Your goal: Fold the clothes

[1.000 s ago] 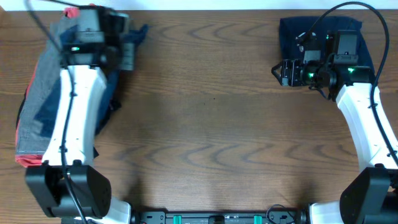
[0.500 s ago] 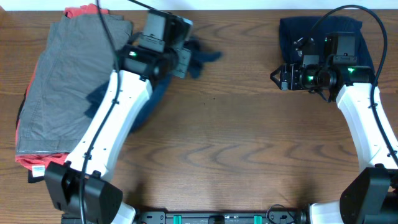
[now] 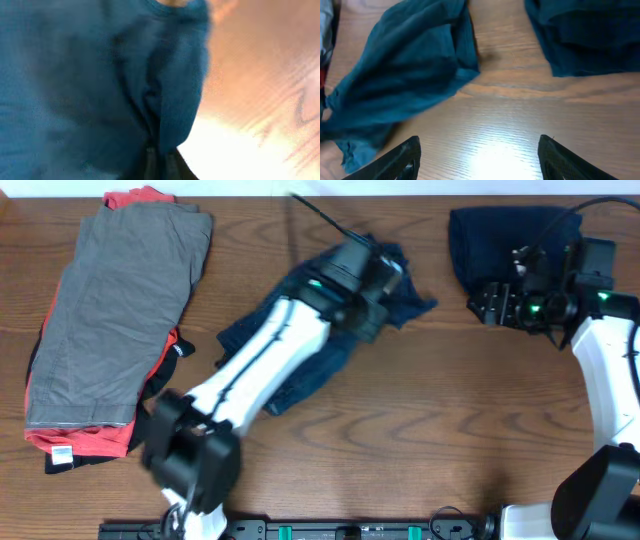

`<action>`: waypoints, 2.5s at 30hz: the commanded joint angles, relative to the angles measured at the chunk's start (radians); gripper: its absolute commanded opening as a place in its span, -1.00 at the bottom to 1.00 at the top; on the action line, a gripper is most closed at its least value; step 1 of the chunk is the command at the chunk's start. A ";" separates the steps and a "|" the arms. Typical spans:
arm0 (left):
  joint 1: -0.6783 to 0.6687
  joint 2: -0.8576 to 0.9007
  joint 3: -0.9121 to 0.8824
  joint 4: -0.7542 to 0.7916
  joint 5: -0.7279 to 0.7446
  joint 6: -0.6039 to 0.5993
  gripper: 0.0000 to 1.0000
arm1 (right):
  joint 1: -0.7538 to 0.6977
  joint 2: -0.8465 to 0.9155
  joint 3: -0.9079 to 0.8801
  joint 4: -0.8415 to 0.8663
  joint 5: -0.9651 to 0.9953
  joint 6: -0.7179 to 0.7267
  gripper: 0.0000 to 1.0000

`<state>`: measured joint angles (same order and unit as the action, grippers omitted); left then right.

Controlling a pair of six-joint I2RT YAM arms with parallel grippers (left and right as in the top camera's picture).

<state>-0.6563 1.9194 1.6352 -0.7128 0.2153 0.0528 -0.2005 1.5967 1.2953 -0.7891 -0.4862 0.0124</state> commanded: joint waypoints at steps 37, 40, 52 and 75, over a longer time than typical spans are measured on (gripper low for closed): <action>0.672 0.167 0.015 -0.352 -0.122 -0.080 0.96 | 0.109 -0.061 0.018 0.023 0.034 -0.029 0.46; 0.683 0.199 0.015 -0.340 -0.082 0.070 0.95 | 0.109 -0.061 0.018 0.027 0.034 -0.029 0.46; 0.684 0.322 0.015 -0.270 0.066 0.250 0.86 | 0.109 -0.061 0.018 0.028 0.034 -0.029 0.45; 0.667 0.073 0.146 -0.427 0.074 0.121 -0.88 | 0.158 -0.061 0.018 0.087 0.036 -0.030 0.39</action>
<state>0.0231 2.1368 1.7306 -1.1404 0.2821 0.2230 -0.0776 1.5528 1.2953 -0.7097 -0.4492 -0.0051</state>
